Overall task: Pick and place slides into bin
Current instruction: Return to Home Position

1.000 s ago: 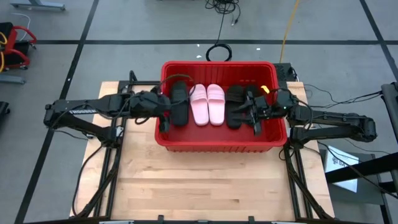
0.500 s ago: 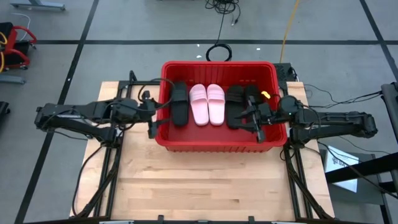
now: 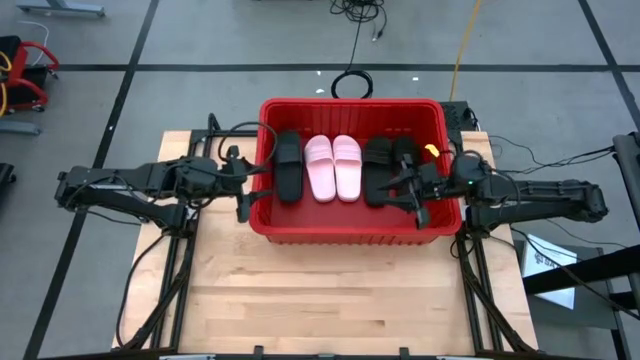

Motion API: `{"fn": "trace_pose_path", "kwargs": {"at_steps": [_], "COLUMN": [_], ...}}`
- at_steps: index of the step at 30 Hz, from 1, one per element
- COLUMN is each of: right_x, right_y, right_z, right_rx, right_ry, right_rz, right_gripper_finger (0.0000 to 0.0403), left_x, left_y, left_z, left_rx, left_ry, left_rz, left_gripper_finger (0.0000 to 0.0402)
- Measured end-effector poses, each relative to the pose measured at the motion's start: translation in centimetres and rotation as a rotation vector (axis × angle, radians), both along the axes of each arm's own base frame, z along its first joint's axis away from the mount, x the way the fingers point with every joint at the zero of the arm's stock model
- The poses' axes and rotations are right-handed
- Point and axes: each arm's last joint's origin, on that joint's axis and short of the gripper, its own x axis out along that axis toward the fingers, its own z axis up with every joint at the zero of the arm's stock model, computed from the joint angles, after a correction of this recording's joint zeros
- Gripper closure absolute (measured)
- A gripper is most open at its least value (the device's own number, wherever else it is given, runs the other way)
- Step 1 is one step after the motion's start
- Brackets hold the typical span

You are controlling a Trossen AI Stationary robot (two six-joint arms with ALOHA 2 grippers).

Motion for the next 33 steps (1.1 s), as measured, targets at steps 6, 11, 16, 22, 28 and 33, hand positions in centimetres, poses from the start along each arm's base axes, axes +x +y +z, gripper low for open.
{"fn": "trace_pose_path", "kwargs": {"at_steps": [6,11,16,22,28,33], "right_x": [-2.6,-5.4,-8.0,-9.5,-10.3,-10.5], "right_y": [0.9,1.2,1.3,1.3,1.4,1.4], "right_z": [0.5,-2.0,-2.9,-4.8,-6.7,-7.6], "right_rx": [-0.024,0.016,0.023,0.029,0.052,0.056], "right_ry": [-0.093,-0.189,-0.336,-0.461,-0.595,-0.643], "right_rz": [0.003,-0.117,-0.110,-0.107,-0.097,-0.094], "right_gripper_finger": [0.0261,0.0261,0.0261,0.0261,0.0261,0.0261], "left_x": [-0.2,-0.5,-1.1,-2.8,-4.6,-6.0], "left_y": [-0.6,-1.3,-1.9,-1.8,-1.6,-1.4], "left_z": [-0.1,0.1,0.4,-0.5,-2.2,-3.2], "left_rx": [-0.035,-0.025,-0.018,-0.001,-0.019,-0.013], "left_ry": [0.013,-0.003,-0.070,-0.185,-0.262,-0.367], "left_rz": [-0.032,-0.063,-0.095,-0.104,-0.101,-0.104], "left_gripper_finger": [0.0146,0.0147,0.0147,0.0147,0.0147,0.0147]}}
